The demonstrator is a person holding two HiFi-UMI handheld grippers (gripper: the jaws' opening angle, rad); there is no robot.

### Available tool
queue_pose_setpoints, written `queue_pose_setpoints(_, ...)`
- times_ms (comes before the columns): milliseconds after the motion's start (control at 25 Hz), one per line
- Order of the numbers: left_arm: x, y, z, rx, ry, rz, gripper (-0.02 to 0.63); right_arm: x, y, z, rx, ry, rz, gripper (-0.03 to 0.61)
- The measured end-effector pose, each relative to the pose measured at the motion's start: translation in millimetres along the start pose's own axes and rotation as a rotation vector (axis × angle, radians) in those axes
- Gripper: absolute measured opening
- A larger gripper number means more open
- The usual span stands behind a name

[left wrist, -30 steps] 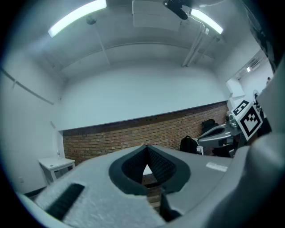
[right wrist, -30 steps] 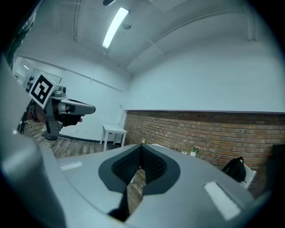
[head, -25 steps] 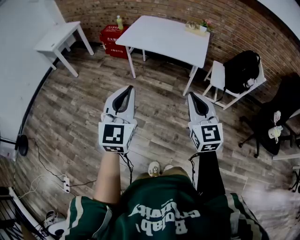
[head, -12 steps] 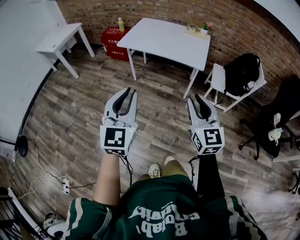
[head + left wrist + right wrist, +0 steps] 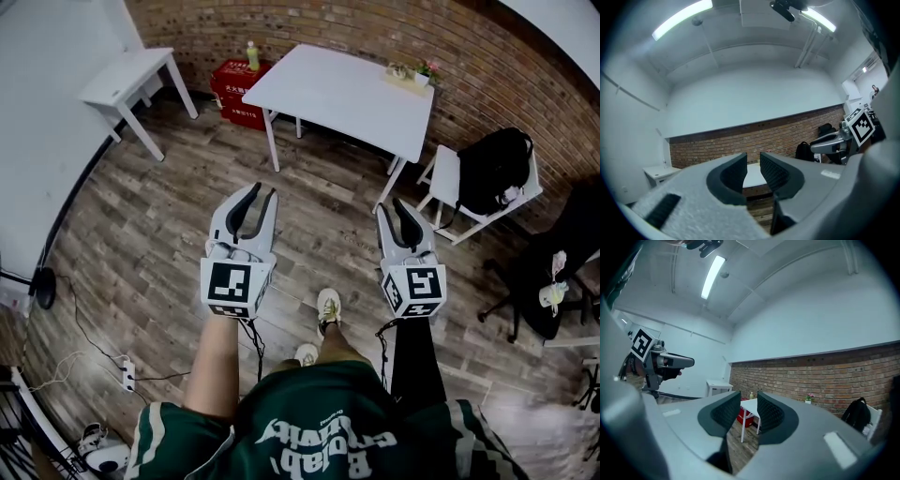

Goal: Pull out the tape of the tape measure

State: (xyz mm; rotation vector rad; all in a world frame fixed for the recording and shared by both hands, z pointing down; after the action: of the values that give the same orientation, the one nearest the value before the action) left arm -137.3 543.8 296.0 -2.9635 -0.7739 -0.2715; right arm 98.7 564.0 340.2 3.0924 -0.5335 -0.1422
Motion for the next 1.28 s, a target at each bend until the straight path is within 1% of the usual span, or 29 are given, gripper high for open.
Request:
queue_pose_setpoints(160, -15.6, 32.9, -2.9, -0.005, 0.006, 0.02, 0.081, 15.1, 42.1, -2.1, 0.003, -0.002, 0.031, 0.13)
queue_pose_setpoints(520, -47.3, 143.8, -8.4, -0.029, 0.014, 0.073, 0.081, 81.5, 160.8, 1.3, 0.019, 0.008, 0.103, 0.137)
queue_pose_setpoints(760, -60.7, 203.2, -12.5, -0.03, 0.029, 0.099, 0.081, 115.7, 221.1, -2.2, 0.025, 0.017, 0.144, 0.146)
queue_pose_setpoints(960, -66.3, 233.6, -14.7, -0.03, 0.033, 0.114, 0.081, 134.7, 252.7, -2.5, 0.029, 0.024, 0.171, 0.161)
queue_pose_setpoints(1280, -79.2, 266.3, -17.9, -0.032, 0.04, 0.109, 0.094, 148.2, 282.8, -4.7, 0.025, 0.021, 0.183, 0.178)
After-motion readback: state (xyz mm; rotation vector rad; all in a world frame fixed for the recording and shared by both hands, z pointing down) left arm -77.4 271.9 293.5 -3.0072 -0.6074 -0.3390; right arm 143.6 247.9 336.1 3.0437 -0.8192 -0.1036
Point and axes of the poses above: the fingertips, and each gripper's own axes: y forward along the fingers, x to its right, z out of its top, the point moved 4 cm from there along -y, backward along the fingers, and after that the axes turned 2 degrees about z, right-handed, at the moved point
